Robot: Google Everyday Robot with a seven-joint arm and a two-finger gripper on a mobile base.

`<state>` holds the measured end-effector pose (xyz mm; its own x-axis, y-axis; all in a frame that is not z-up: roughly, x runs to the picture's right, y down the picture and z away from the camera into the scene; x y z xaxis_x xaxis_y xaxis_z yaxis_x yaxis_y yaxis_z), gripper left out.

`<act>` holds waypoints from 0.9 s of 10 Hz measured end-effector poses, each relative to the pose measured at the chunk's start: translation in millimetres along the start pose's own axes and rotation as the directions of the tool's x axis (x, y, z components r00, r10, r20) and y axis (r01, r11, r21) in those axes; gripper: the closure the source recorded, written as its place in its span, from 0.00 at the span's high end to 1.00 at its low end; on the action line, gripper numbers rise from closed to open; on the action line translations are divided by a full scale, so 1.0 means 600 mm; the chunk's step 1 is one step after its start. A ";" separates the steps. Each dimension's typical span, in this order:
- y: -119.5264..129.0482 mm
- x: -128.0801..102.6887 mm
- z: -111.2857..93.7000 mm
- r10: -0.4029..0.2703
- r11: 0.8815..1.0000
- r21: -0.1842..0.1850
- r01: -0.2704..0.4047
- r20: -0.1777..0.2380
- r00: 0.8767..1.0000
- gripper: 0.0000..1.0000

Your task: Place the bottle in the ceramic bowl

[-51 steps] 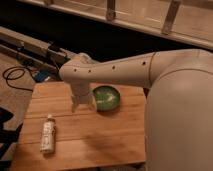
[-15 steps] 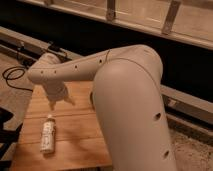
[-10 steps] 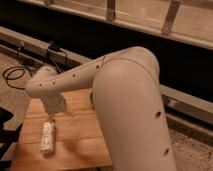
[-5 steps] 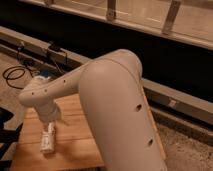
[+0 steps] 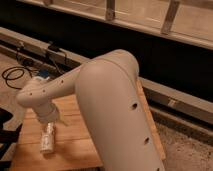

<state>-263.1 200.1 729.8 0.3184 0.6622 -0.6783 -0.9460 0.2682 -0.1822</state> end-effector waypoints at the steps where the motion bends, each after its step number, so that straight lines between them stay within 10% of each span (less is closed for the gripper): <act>1: 0.025 0.008 0.008 -0.031 1.000 -0.004 0.031 -0.011 0.999 0.65; 9: 0.090 -0.012 0.095 -0.100 0.995 0.014 0.102 -0.095 0.990 0.65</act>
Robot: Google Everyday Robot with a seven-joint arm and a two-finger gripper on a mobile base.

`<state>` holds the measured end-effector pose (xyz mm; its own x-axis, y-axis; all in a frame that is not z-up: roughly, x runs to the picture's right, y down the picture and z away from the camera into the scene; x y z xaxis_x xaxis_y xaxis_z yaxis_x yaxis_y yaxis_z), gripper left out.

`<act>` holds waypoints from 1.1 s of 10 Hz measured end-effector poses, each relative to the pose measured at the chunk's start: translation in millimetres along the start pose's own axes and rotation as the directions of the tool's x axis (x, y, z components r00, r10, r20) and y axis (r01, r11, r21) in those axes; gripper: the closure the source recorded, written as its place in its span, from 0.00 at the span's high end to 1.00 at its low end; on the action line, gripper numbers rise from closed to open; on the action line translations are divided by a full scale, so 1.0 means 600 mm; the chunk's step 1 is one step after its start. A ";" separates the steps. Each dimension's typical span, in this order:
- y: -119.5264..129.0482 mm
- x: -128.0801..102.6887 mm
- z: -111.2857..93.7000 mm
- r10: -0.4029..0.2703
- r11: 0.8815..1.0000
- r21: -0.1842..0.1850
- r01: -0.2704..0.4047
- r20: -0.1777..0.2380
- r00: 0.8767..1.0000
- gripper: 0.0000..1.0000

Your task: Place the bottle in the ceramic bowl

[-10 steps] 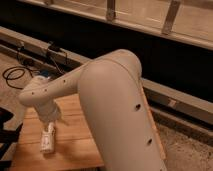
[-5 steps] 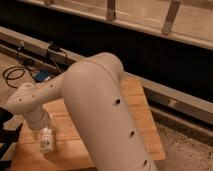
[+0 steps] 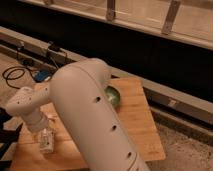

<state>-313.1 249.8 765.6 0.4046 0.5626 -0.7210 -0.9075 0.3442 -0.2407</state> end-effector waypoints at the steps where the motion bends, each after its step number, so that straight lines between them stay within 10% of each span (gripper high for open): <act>1: 0.000 -0.012 0.020 0.000 1.000 0.012 0.000 -0.020 1.000 0.65; 8: -0.018 -0.013 0.022 0.005 1.000 0.024 -0.005 0.001 1.000 0.05; 11: -0.049 -0.008 -0.043 0.037 0.999 0.010 -0.038 0.082 0.996 0.00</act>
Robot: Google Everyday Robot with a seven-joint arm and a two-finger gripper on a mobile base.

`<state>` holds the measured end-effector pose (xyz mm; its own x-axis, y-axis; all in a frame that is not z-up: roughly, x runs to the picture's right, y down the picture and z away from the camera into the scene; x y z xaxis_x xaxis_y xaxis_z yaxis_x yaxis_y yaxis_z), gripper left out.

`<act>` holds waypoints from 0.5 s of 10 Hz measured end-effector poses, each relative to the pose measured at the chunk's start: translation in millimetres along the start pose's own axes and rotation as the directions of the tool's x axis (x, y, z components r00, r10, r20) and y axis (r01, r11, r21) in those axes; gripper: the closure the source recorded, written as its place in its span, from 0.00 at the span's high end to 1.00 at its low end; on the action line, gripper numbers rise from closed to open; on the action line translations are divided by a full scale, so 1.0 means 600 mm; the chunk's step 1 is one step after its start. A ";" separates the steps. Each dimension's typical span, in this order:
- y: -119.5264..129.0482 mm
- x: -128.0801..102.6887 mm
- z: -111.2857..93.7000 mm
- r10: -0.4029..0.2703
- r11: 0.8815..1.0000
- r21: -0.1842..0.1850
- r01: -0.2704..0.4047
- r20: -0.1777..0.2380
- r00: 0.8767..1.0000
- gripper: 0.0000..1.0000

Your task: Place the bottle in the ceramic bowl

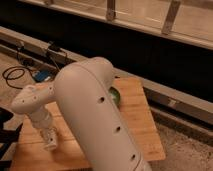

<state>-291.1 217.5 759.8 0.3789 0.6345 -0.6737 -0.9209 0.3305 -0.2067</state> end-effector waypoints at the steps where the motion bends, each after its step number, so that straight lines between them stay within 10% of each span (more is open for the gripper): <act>1: -0.003 -0.001 -0.027 0.000 1.000 0.001 0.000 0.029 1.000 0.00; 5: -0.036 -0.031 -0.167 -0.036 0.998 0.047 0.029 0.155 0.987 0.00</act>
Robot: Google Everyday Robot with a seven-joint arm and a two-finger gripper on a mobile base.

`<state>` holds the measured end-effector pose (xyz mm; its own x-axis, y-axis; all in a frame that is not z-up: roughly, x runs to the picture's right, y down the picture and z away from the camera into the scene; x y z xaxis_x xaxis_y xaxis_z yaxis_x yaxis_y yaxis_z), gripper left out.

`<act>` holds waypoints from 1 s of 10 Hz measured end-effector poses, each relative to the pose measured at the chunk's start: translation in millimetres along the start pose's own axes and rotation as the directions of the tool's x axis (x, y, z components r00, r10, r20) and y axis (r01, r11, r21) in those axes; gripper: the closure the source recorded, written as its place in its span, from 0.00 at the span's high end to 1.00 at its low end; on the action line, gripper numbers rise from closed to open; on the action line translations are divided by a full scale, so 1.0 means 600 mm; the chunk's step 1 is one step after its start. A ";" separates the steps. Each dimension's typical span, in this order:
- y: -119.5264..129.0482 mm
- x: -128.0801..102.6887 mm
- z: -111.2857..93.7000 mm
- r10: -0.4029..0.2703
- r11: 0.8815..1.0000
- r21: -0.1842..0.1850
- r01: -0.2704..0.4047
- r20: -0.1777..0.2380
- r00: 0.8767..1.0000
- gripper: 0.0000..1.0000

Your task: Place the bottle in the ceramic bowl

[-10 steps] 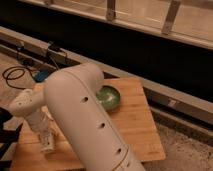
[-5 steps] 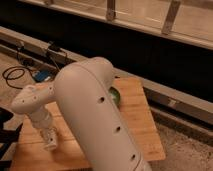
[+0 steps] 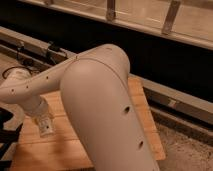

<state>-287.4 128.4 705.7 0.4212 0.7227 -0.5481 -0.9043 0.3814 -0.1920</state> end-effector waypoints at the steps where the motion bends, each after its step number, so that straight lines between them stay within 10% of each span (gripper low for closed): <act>1: -0.024 -0.016 -0.010 0.003 1.000 0.003 -0.003 0.013 1.000 0.00; 7: -0.254 -0.129 -0.095 0.068 0.998 -0.024 -0.066 0.086 0.994 0.00; 10: -0.268 -0.136 -0.102 0.070 0.997 -0.032 -0.068 0.089 0.994 0.00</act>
<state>-180.9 -27.2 731.6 0.3613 0.7963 -0.4851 -0.9324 0.3129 -0.1806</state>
